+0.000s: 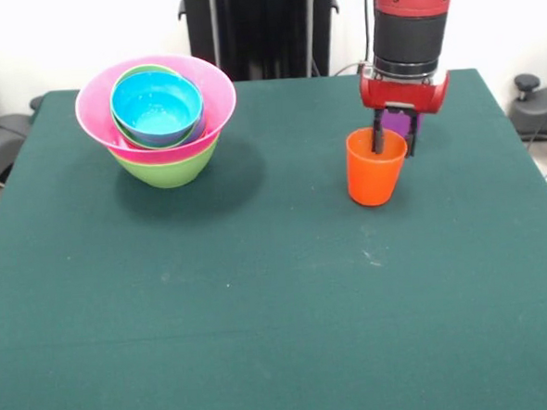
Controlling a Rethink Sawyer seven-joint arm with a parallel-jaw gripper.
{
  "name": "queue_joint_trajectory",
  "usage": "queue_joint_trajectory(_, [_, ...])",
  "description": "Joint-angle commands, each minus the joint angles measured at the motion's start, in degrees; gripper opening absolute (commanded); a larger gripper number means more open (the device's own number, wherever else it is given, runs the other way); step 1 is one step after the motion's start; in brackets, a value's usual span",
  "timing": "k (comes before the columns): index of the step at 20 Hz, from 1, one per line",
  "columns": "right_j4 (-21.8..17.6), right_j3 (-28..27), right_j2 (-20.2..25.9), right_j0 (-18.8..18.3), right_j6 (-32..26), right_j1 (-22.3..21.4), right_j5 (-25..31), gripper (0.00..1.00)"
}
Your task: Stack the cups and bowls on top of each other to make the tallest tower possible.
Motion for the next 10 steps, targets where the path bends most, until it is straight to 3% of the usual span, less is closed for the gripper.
queue_joint_trajectory(1, [0.8,1.6,2.4,0.8,9.1,1.8,-2.2,0.00])
queue_joint_trajectory(10, [2.0,0.8,0.3,2.6,9.8,1.4,-2.0,0.00])
